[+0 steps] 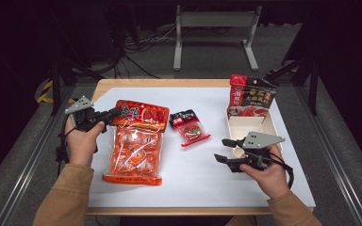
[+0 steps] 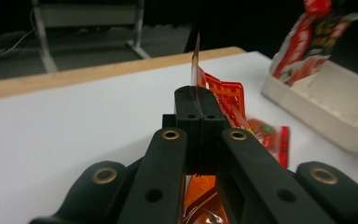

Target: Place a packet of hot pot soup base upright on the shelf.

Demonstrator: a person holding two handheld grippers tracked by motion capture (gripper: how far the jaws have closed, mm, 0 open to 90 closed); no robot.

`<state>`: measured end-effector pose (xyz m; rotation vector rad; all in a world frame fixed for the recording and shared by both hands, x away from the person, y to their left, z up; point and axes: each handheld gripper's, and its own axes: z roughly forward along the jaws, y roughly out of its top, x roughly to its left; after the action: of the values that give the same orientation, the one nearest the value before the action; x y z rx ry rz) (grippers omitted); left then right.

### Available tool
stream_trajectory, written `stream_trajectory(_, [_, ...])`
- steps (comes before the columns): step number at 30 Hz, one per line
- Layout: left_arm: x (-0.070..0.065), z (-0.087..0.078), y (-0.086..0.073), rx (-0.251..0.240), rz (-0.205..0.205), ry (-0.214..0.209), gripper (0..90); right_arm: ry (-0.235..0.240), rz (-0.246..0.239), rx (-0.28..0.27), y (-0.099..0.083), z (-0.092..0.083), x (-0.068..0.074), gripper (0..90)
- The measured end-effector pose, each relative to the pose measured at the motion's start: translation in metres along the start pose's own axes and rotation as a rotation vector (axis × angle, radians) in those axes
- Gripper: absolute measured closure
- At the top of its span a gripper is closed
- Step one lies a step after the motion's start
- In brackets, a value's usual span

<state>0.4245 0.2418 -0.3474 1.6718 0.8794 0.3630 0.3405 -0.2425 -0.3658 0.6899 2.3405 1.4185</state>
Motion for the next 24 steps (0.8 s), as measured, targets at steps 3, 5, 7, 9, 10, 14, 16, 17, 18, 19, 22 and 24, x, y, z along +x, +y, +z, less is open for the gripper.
stream_trajectory(3, [-0.013,-0.007,0.006,-0.026,0.041,-0.026,90.0,0.003,0.002,-0.001,0.0,0.0,0.0,40.3])
stream_trajectory(5, [-0.019,-0.011,0.009,-0.038,0.064,-0.041,90.0,0.005,0.004,-0.002,0.0,0.0,0.0,40.4])
stream_trajectory(7, [-0.026,-0.015,0.011,-0.055,0.071,-0.059,90.0,0.006,0.004,-0.005,0.001,0.001,0.001,40.4])
stream_trajectory(9, [-0.03,-0.017,0.013,-0.07,0.073,-0.073,90.0,0.008,0.004,-0.007,0.001,0.001,0.001,40.3])
stream_trajectory(10, [-0.033,-0.019,0.014,-0.076,0.076,-0.08,90.0,0.012,0.005,-0.006,0.002,0.001,0.002,40.4])
stream_trajectory(14, [-0.048,-0.023,0.019,-0.093,0.096,-0.112,90.0,0.015,0.003,-0.007,0.002,0.004,0.002,42.7])
stream_trajectory(16, [-0.056,-0.027,0.022,-0.097,0.124,-0.121,90.0,0.026,0.008,-0.008,0.003,0.006,0.002,42.7])
stream_trajectory(17, [-0.06,-0.028,0.023,-0.098,0.136,-0.127,90.0,0.029,0.009,-0.007,0.004,0.007,0.002,42.7])
stream_trajectory(18, [-0.06,-0.028,0.023,-0.098,0.136,-0.127,90.0,0.029,0.009,-0.007,0.004,0.007,0.002,42.7])
stream_trajectory(19, [-0.067,-0.031,0.026,-0.101,0.158,-0.135,90.0,0.032,0.009,-0.007,0.004,0.008,0.002,42.6])
stream_trajectory(22, [-0.082,-0.036,0.029,-0.106,0.192,-0.158,90.0,0.049,0.009,-0.009,0.006,0.013,0.003,42.4])
stream_trajectory(24, [-0.087,-0.038,0.03,-0.109,0.204,-0.173,90.0,0.059,0.007,-0.011,0.008,0.015,0.005,42.3])
